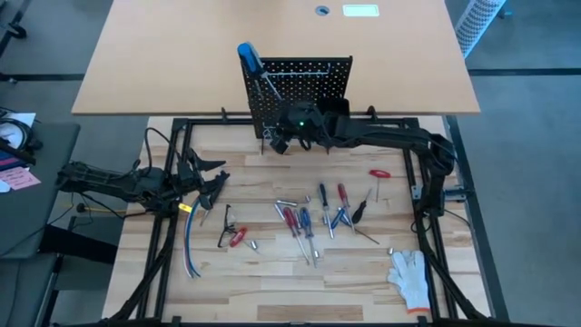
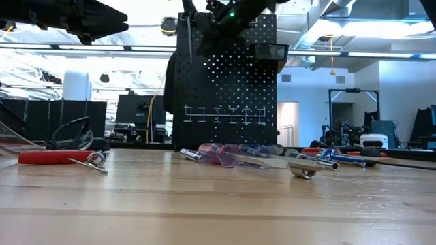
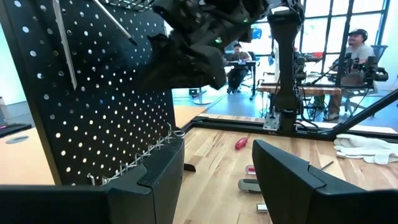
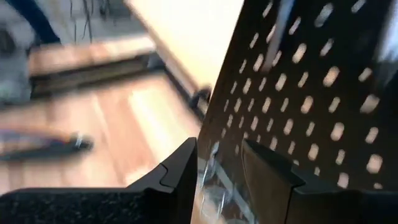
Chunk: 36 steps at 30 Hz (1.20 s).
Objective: Hang tools onto peg board
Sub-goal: Hang the gray screwdriver on the pegboard
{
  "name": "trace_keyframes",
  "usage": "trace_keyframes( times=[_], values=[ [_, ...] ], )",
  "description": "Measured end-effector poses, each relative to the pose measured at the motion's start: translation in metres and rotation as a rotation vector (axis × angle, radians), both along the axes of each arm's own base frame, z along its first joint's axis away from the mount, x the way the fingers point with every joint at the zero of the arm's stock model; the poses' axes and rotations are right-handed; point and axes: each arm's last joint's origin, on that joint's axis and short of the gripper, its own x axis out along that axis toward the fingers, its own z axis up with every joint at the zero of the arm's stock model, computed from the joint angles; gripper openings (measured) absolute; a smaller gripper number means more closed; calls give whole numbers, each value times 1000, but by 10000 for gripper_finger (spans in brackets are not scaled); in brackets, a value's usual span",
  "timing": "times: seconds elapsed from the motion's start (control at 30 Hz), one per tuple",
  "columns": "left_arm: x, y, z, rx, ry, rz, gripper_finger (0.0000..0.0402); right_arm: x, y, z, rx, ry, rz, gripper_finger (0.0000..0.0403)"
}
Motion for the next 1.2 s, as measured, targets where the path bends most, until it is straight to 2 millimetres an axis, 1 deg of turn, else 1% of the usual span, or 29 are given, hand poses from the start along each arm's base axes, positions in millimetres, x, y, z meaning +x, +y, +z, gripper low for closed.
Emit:
trace_keyframes(
  times=[0.07,0.17,0.27,0.33,0.37,0.47,0.53,0.6,0.63,0.7,0.77,0.83,0.87,0.93,1.07,1.2],
  values=[
    [0,0,0,0,0,0,185,-2,9,0,6,39,23,133],
    [0,0,0,0,1,0,185,-6,24,8,-28,76,81,130],
    [0,0,0,0,1,0,185,-5,39,24,-102,4,119,117],
    [0,0,0,0,1,0,185,-4,45,34,-168,-58,71,100],
    [0,0,0,0,1,0,185,-3,45,39,-203,-86,18,89],
    [0,0,0,-5,1,0,185,-6,39,48,-299,-120,-184,53],
    [0,0,-1,-6,2,0,185,-8,32,49,-330,-114,-267,29],
    [0,0,-1,-6,4,-1,185,-9,22,46,-323,-115,-304,9],
    [0,0,-1,-6,4,-1,185,-8,16,43,-311,-119,-321,6],
    [0,0,-1,-6,4,-1,185,-8,7,36,-286,-122,-330,9],
    [0,0,-1,-6,4,0,185,0,0,23,-254,-130,-291,13],
    [0,0,-1,-6,4,-1,185,4,-4,16,-236,-129,-253,13],
    [0,0,-1,-6,3,-1,185,5,-5,11,-234,-108,-243,12],
    [0,0,-1,-8,2,0,185,15,-5,1,-245,-102,-211,9],
    [0,0,-1,-11,1,-1,185,21,-3,-12,-257,-39,-183,7],
    [0,0,-1,-13,0,-1,185,22,-1,-12,-270,-32,-175,9]
  ],
)
